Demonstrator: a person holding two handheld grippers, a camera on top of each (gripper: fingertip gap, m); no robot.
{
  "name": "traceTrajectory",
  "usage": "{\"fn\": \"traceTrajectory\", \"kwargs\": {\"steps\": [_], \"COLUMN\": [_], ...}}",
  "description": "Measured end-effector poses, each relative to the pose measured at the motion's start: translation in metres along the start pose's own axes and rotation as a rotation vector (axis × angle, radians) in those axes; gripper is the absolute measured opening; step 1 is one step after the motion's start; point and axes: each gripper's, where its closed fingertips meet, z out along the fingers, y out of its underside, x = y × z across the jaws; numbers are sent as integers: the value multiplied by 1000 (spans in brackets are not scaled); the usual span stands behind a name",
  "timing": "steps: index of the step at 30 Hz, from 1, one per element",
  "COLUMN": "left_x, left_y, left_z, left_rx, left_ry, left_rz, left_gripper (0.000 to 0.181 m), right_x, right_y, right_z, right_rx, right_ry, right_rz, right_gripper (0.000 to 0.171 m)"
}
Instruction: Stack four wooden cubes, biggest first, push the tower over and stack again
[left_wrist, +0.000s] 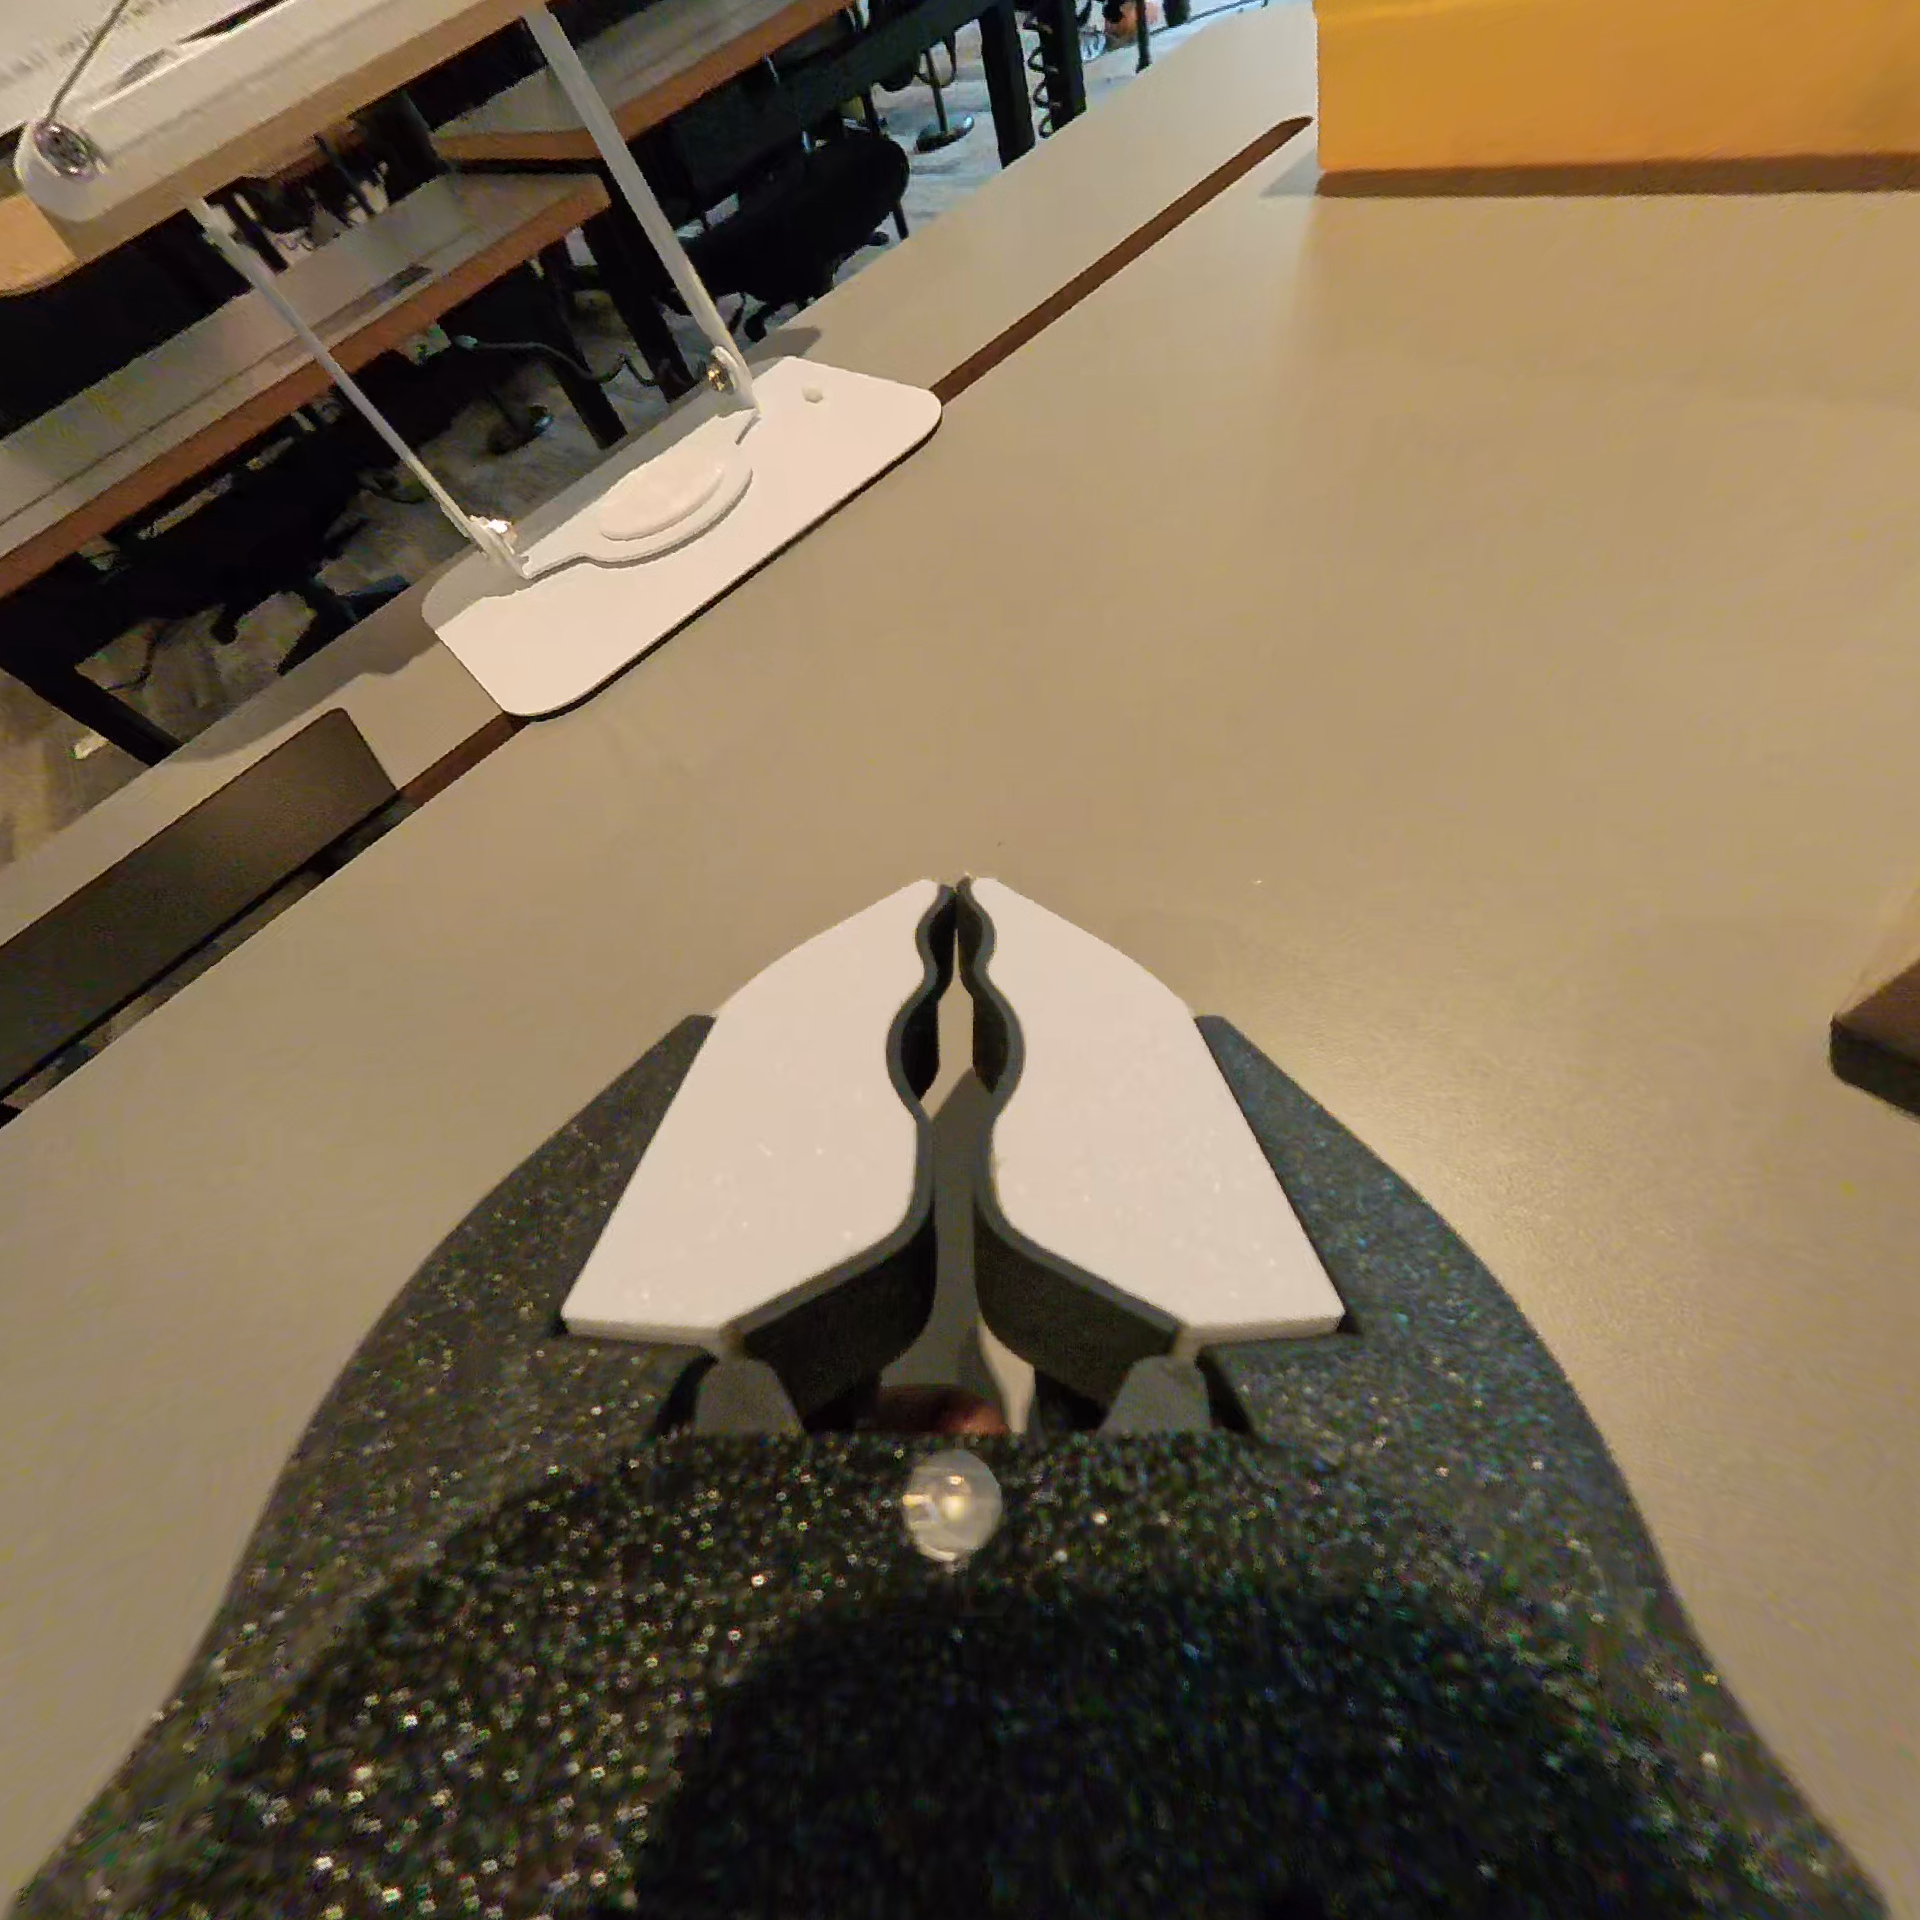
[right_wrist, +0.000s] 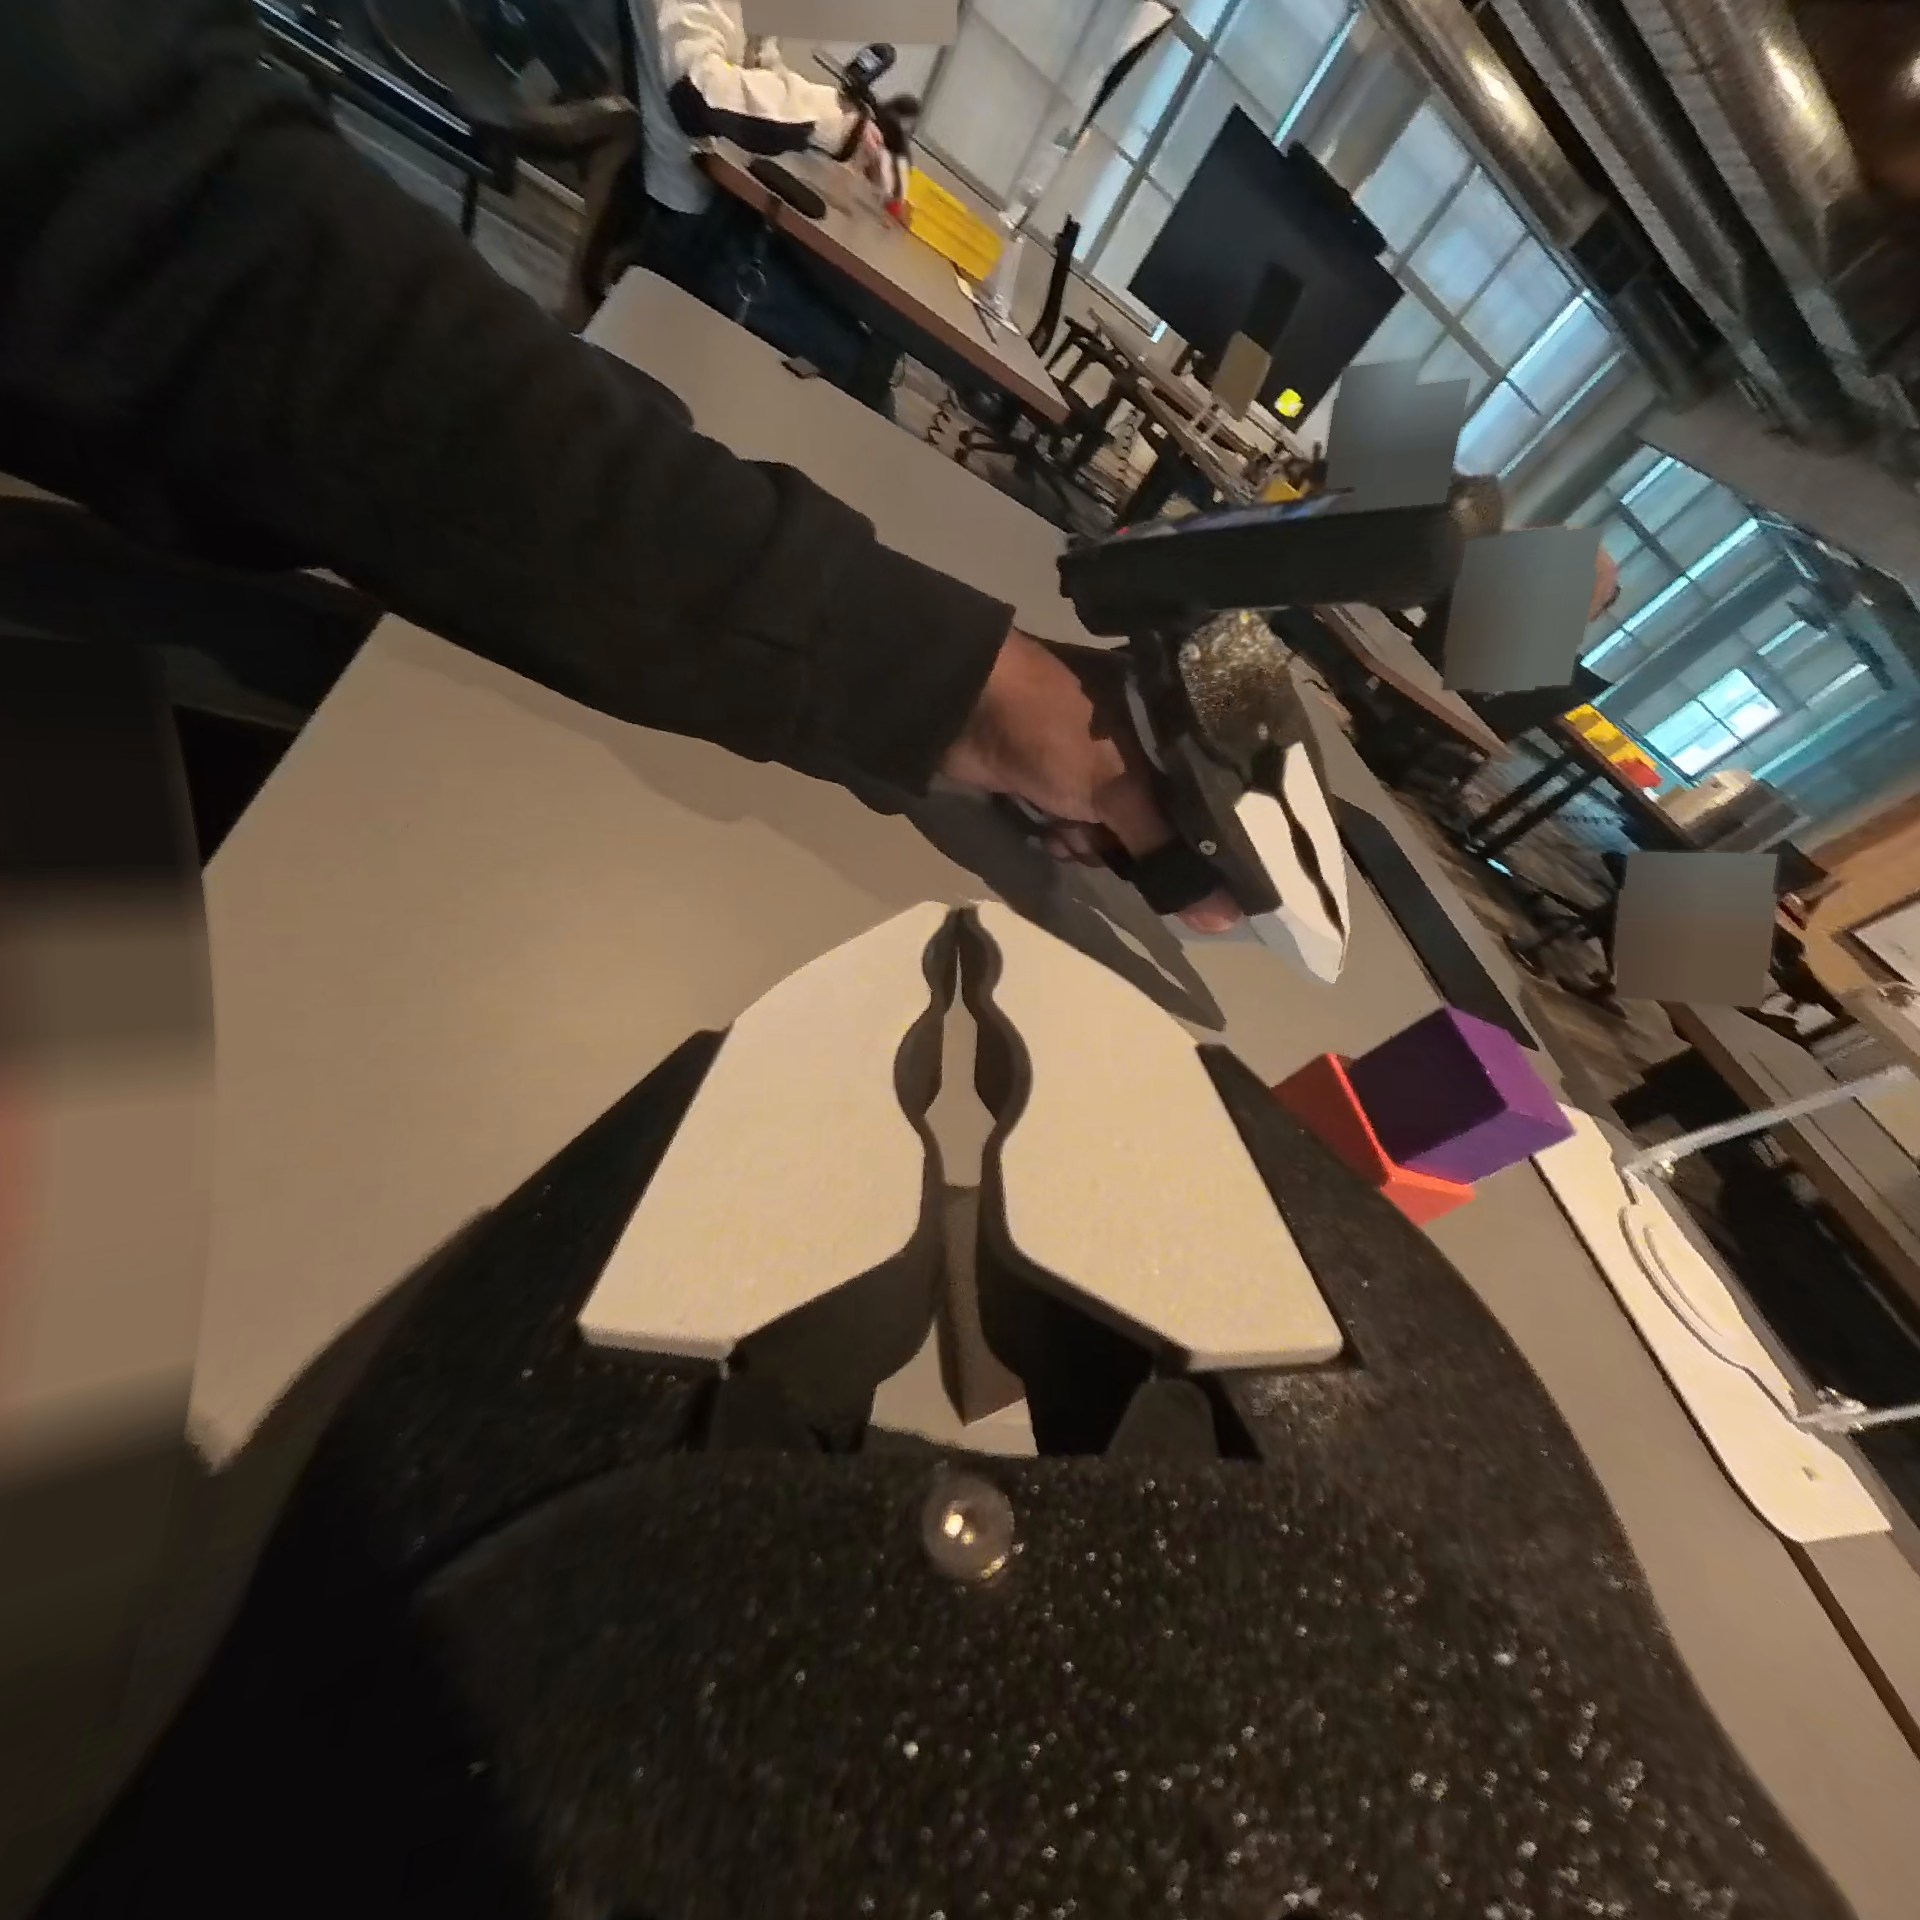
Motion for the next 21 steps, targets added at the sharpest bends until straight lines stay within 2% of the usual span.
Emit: {"fn": "traceTrajectory", "kwargs": {"steps": [21], "left_x": [6], "left_y": [4], "left_z": [4], "left_rx": [-41], "left_ry": [10], "left_rz": [45], "left_gripper": [0], "right_x": [-1], "right_y": [13], "right_z": [18], "right_rx": [-100], "right_ry": [56], "right_rz": [3], "right_gripper": [0]}}
